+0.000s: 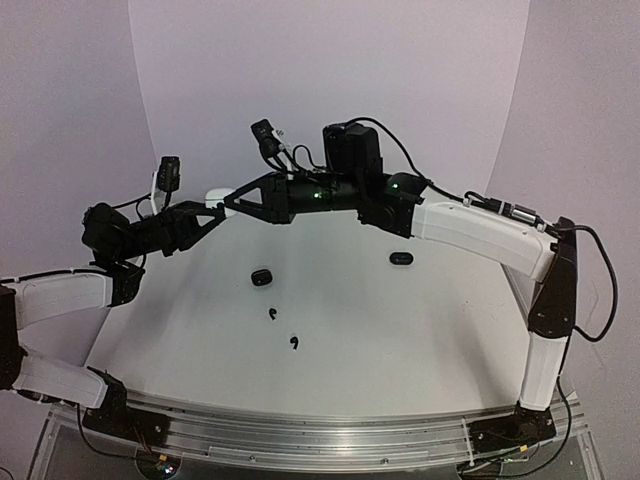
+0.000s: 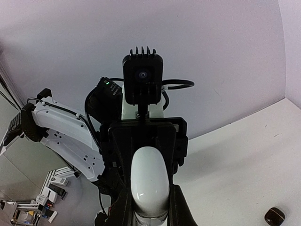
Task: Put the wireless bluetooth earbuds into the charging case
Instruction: Pass from the left arm to the right
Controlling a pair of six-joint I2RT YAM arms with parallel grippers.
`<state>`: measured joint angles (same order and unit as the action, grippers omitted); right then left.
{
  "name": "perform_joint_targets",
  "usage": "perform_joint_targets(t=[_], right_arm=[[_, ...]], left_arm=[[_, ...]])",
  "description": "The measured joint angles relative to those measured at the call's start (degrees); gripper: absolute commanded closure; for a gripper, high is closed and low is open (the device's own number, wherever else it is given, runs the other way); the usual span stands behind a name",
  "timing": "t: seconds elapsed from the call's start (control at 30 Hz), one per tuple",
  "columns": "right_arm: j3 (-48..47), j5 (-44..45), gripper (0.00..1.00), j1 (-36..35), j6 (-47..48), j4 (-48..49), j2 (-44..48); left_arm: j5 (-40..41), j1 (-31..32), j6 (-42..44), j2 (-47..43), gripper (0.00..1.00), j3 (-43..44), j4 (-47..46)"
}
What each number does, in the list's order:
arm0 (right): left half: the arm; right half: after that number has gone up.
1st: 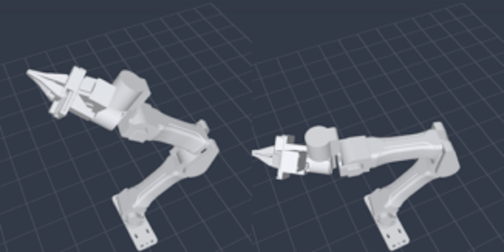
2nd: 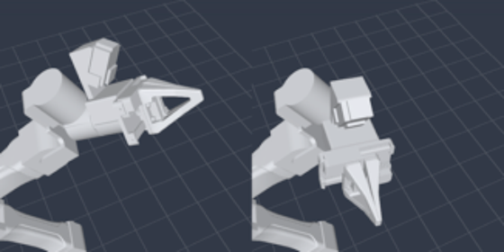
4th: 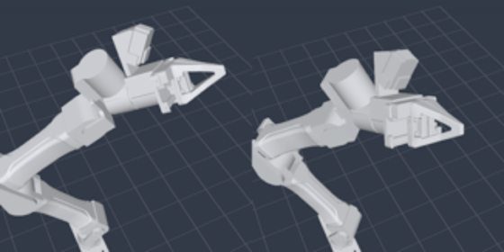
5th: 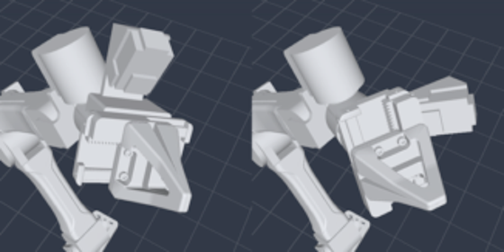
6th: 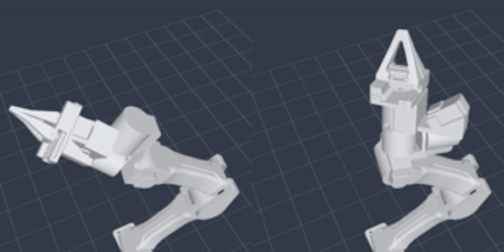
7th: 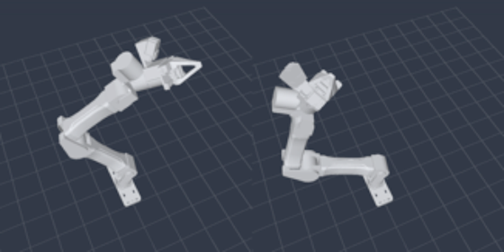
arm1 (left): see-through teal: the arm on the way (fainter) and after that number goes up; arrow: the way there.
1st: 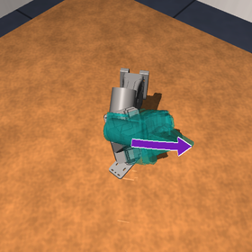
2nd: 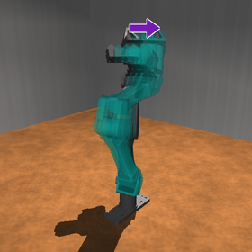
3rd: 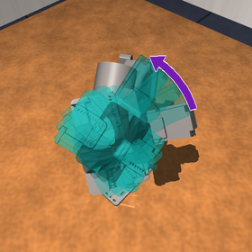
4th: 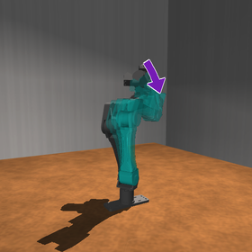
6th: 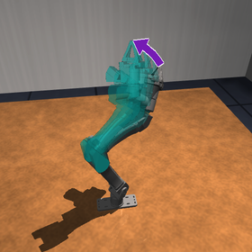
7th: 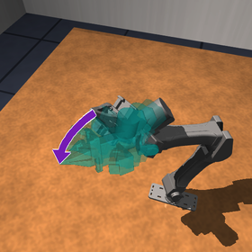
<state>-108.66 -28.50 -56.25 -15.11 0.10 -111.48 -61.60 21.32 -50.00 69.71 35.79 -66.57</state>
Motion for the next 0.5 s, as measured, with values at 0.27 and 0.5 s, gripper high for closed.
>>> perform_joint_targets(t=[0.27,0.5], right_arm=[[0.0,-0.4,1.00,0.8,-1.3,-0.1,-0.2],[3.5,0.4,1.00,4.6,-4.4,0.1,0.3]], left_arm=[[0.8,0.3,2.9,-0.5,0.01,0.4,4.7],[4.9,0.3,13.4,-4.0,0.00,0.6,22.2]])
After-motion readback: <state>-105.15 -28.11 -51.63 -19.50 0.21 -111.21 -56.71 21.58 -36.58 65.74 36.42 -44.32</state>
